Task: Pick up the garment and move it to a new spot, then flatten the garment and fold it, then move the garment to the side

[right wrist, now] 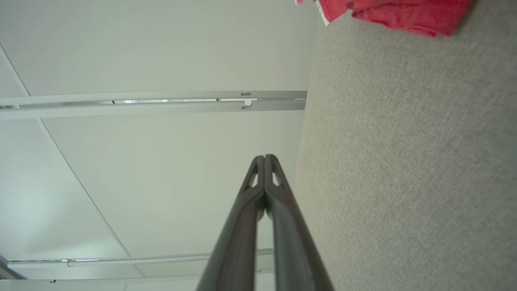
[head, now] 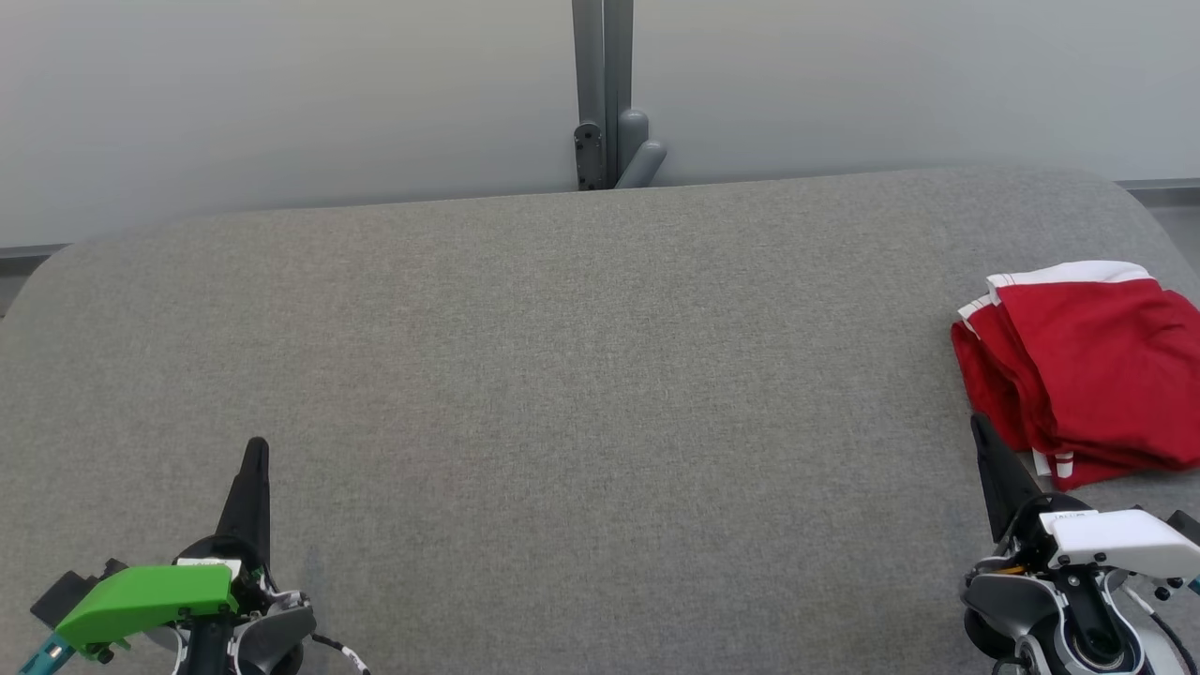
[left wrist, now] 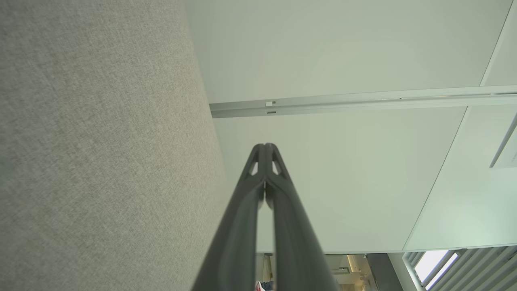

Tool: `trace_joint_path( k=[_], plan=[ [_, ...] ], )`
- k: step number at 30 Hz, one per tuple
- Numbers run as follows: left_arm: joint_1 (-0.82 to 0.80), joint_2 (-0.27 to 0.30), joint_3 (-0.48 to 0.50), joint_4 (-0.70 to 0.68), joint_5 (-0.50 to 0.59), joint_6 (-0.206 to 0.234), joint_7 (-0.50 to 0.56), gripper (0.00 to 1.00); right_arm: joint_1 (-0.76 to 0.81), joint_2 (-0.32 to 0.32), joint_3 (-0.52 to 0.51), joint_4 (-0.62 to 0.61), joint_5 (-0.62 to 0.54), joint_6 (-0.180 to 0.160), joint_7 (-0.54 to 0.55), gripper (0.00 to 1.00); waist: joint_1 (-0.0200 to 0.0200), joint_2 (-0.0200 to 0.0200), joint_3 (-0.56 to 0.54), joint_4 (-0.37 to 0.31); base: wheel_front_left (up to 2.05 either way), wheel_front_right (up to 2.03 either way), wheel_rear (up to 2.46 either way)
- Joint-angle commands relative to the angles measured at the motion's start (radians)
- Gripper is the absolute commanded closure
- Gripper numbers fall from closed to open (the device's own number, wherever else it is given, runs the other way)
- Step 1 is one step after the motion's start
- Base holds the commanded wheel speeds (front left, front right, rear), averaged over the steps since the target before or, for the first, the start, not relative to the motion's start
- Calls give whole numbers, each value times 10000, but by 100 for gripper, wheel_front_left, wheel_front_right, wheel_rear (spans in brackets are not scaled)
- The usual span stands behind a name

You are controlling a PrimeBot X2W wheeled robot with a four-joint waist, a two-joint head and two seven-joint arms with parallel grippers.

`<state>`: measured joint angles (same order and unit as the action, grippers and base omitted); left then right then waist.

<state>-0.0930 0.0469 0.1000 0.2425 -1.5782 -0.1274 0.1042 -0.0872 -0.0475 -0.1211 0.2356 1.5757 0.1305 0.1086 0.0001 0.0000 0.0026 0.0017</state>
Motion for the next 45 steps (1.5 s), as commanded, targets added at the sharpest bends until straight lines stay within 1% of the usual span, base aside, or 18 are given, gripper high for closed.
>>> trace_joint_path(
  k=[1,5,45],
  plan=[
    [-147,59,68,-19,-197,-51,36,100,-100,-47,2,-56,144,4,51,100,-1,0,0,-2,0,0,0],
    [-202,61,94,-35,-407,-62,97,100,-147,-53,4,-66,443,4,126,100,-1,0,3,-16,0,0,0],
    [-193,62,87,-33,-364,-60,93,100,-128,-52,5,-58,416,4,106,100,-1,0,3,-17,0,0,0]
  ],
)
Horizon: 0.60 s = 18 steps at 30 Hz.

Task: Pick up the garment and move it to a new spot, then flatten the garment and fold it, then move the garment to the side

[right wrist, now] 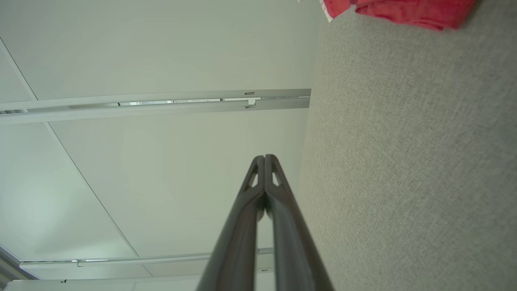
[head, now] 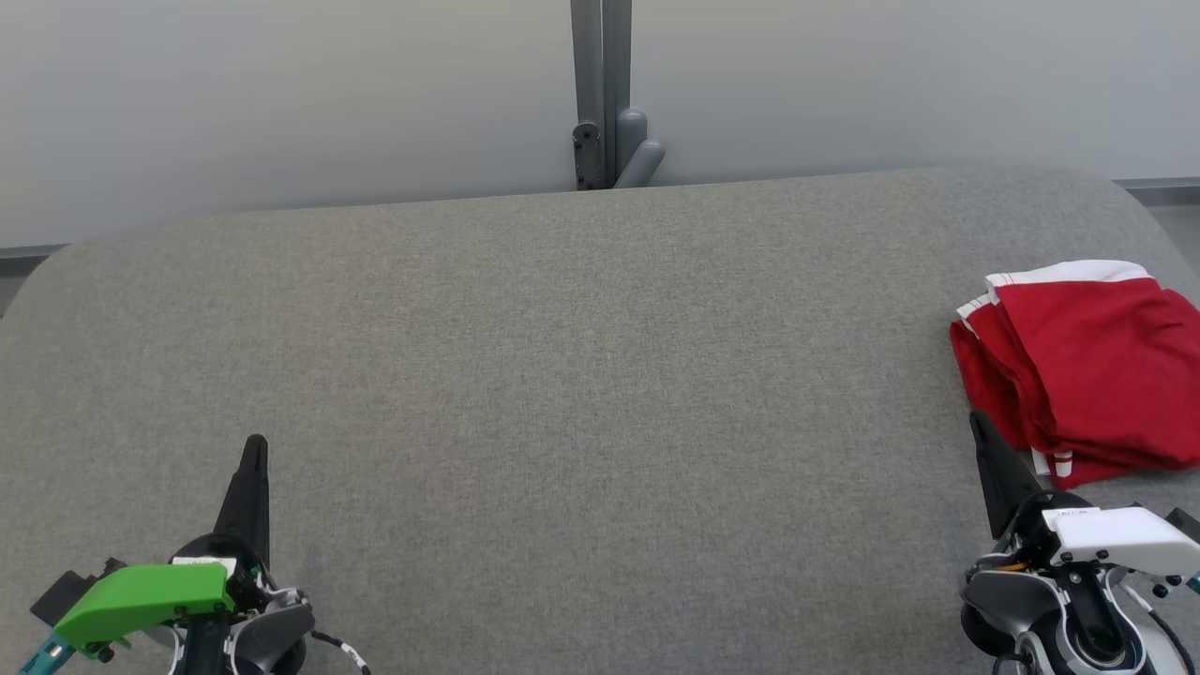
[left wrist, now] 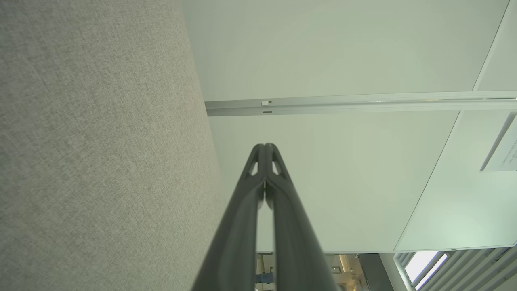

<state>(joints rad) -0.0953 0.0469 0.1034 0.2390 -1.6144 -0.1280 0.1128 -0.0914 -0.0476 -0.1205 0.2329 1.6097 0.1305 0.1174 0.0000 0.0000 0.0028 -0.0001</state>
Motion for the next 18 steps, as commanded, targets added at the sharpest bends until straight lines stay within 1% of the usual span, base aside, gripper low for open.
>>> trace_joint_path(
  k=[1,18],
  plan=[
    [-170,62,53,2,-2,-54,7,100,-86,-50,-1,-31,77,4,17,100,0,0,0,1,0,0,0],
    [-170,62,52,3,-2,-54,6,100,-86,-50,0,-32,77,4,17,100,0,0,0,1,0,0,0]
  ],
)
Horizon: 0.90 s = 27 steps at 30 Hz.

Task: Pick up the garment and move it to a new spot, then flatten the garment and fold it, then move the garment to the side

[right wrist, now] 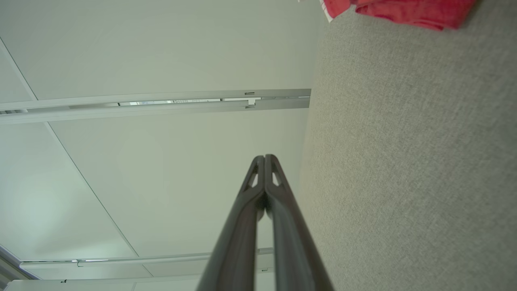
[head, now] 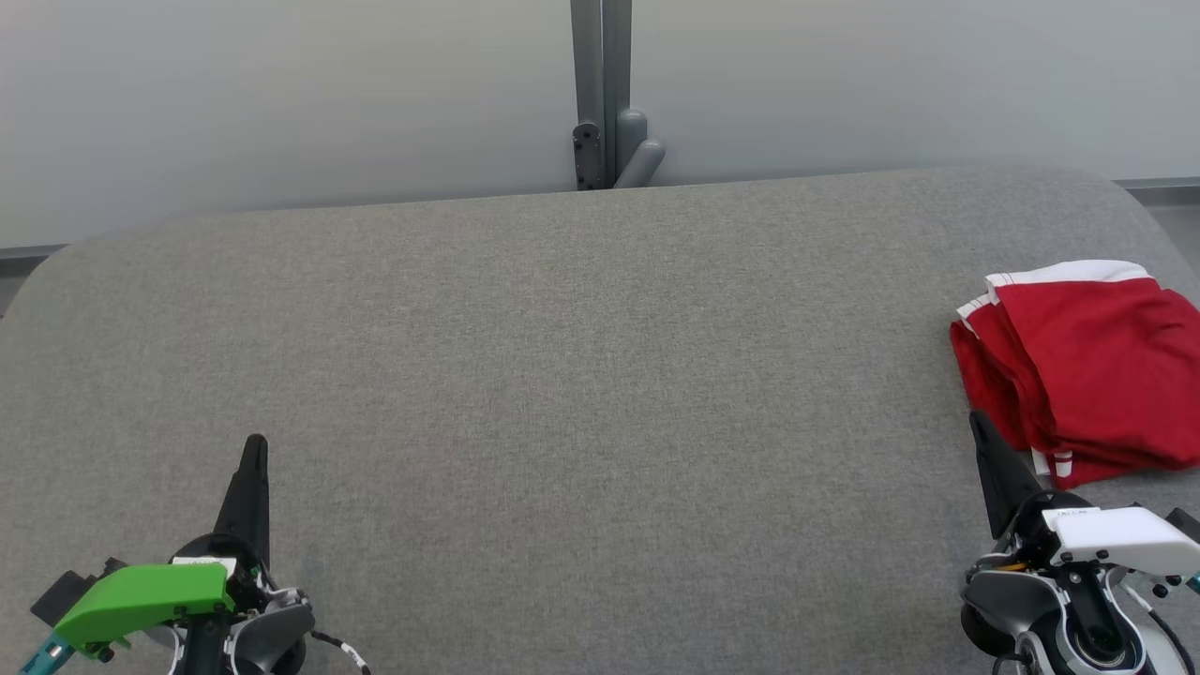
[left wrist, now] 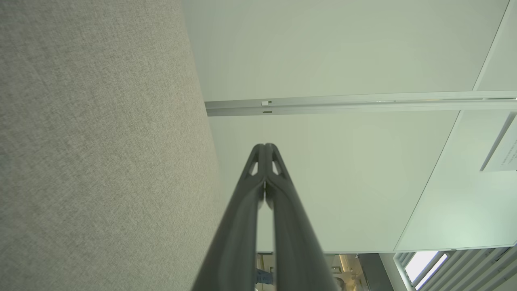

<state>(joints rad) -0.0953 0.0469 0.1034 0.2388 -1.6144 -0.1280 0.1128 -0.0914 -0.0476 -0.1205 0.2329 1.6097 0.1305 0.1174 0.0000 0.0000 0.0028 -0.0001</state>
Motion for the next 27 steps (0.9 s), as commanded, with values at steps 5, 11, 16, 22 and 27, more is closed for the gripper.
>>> trace_joint_path(
  k=[5,11,16,22,27],
  plan=[
    [-170,62,52,4,-2,-54,6,100,-86,-50,0,-32,77,4,17,100,0,0,0,0,0,0,0],
    [-169,62,52,4,-2,-55,6,100,-86,-50,0,-32,78,4,16,100,0,0,0,0,0,0,0],
    [-169,62,52,4,-2,-55,6,100,-86,-50,0,-32,78,4,16,100,0,0,0,0,0,0,0],
    [-169,62,52,3,-2,-55,6,100,-86,-50,0,-32,78,4,16,100,0,0,0,0,0,0,0],
    [-169,62,52,3,-2,-55,5,100,-86,-50,0,-32,78,4,16,100,0,0,0,0,0,0,0]
  ],
)
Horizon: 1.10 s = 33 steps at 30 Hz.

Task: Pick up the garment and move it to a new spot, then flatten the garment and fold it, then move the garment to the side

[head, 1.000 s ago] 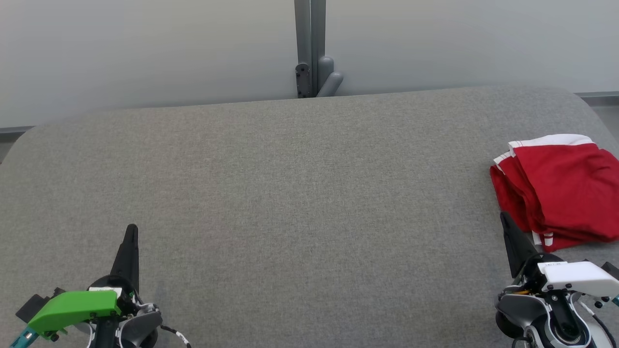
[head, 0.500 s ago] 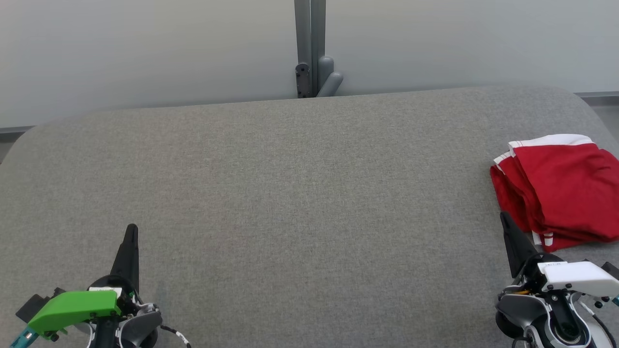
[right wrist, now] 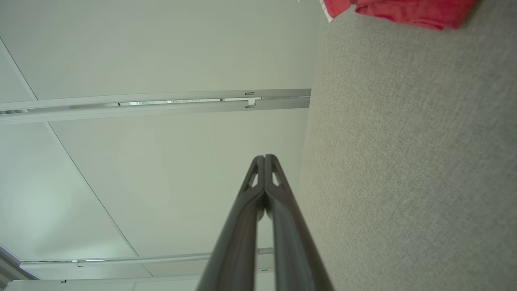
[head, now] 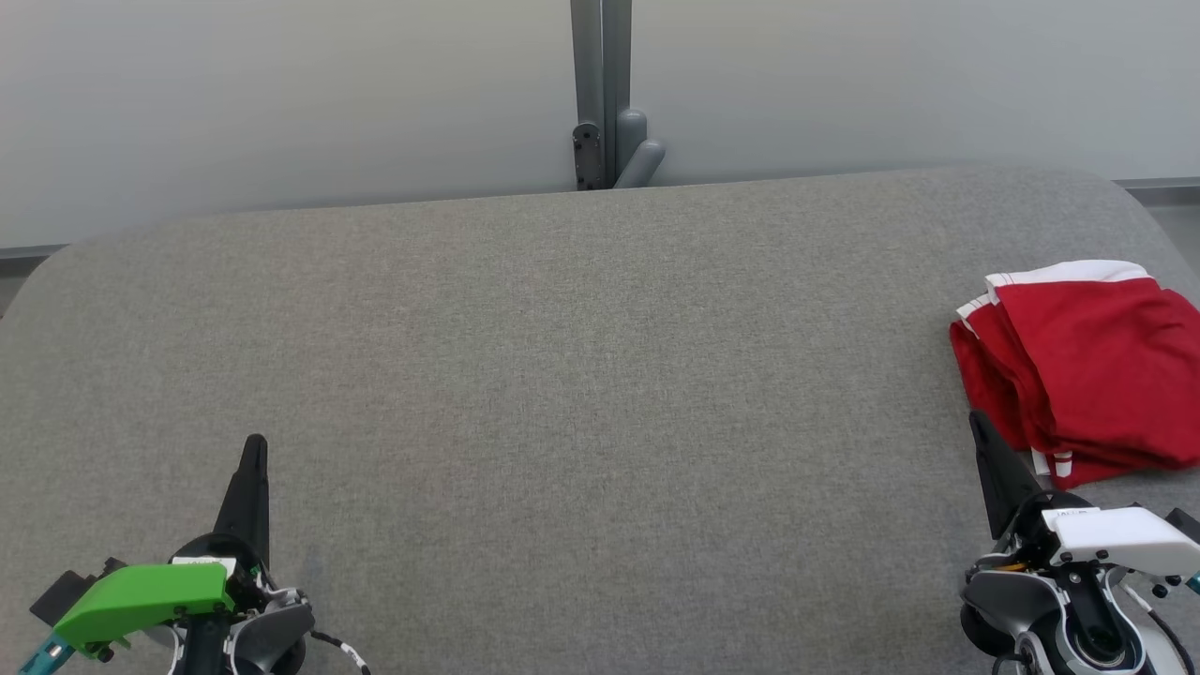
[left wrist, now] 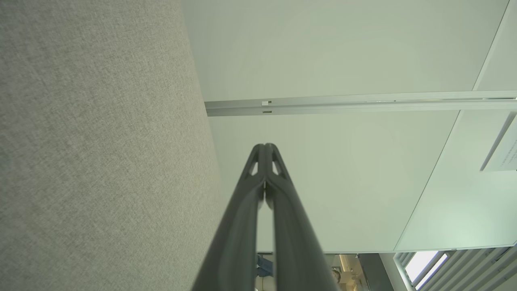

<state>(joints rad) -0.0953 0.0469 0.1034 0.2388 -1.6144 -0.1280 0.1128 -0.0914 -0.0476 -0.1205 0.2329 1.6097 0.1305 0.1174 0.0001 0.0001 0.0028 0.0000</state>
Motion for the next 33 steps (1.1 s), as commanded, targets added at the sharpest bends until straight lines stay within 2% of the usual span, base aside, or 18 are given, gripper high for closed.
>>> trace_joint_path(
  k=[1,33],
  plan=[
    [-168,62,52,3,-2,-55,5,100,-86,-50,1,-32,78,4,16,100,-1,-1,0,0,0,0,0],
    [-167,62,51,2,-3,-55,5,100,-86,-50,1,-32,78,4,15,100,-1,-1,0,0,0,0,0]
  ],
)
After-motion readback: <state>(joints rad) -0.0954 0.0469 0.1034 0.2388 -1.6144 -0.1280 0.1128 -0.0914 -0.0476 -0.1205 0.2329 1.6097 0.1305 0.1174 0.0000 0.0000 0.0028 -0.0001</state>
